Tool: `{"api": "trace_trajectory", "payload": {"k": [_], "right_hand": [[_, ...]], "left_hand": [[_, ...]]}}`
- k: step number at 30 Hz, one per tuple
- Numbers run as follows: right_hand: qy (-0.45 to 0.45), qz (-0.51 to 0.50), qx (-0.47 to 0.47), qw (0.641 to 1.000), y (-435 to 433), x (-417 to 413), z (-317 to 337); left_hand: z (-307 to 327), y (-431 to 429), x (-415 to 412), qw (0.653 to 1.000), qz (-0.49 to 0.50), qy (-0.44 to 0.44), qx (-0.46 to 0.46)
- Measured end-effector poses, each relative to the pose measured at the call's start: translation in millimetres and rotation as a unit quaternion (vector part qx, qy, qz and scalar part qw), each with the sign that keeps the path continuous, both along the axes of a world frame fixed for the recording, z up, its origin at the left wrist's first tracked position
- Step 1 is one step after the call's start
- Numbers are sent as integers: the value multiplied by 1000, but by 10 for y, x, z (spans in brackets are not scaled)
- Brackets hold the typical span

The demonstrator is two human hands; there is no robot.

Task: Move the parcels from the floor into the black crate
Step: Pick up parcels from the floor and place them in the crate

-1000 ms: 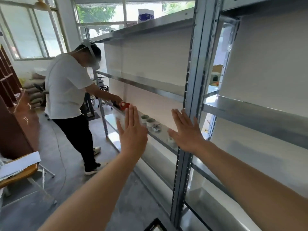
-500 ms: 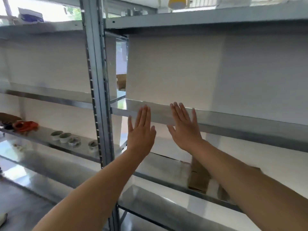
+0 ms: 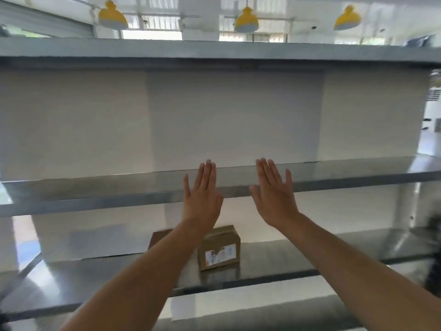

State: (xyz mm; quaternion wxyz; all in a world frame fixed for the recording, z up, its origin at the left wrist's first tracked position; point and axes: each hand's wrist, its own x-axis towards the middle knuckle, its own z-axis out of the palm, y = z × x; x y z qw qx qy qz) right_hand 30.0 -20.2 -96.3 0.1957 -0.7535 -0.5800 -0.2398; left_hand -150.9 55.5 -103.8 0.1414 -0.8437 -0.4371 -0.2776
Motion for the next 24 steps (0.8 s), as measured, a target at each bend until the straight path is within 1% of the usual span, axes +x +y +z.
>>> {"api": "trace_trajectory", "payload": {"k": [6, 11, 17, 21, 24], "right_hand": [[18, -136, -8, 990, -1154, 1310, -361], [45, -274, -22, 960, -2141, 2114, -569], [81, -360, -40, 928, -2955, 2684, -865], [90, -393, -70, 912, -3205, 3043, -1024], [73, -409, -93, 905, -3286, 3381, -1036]], "left_hand": [[-230, -651, 1577, 989, -151, 0, -5], [-569, -1142, 2529, 965, -260, 28, 2], [-871, -1689, 3508, 936, -349, 44, -17], [-1035, -1956, 4066, 909, -413, 47, -27], [-1119, -1983, 4460, 892, -447, 64, -22]]}}
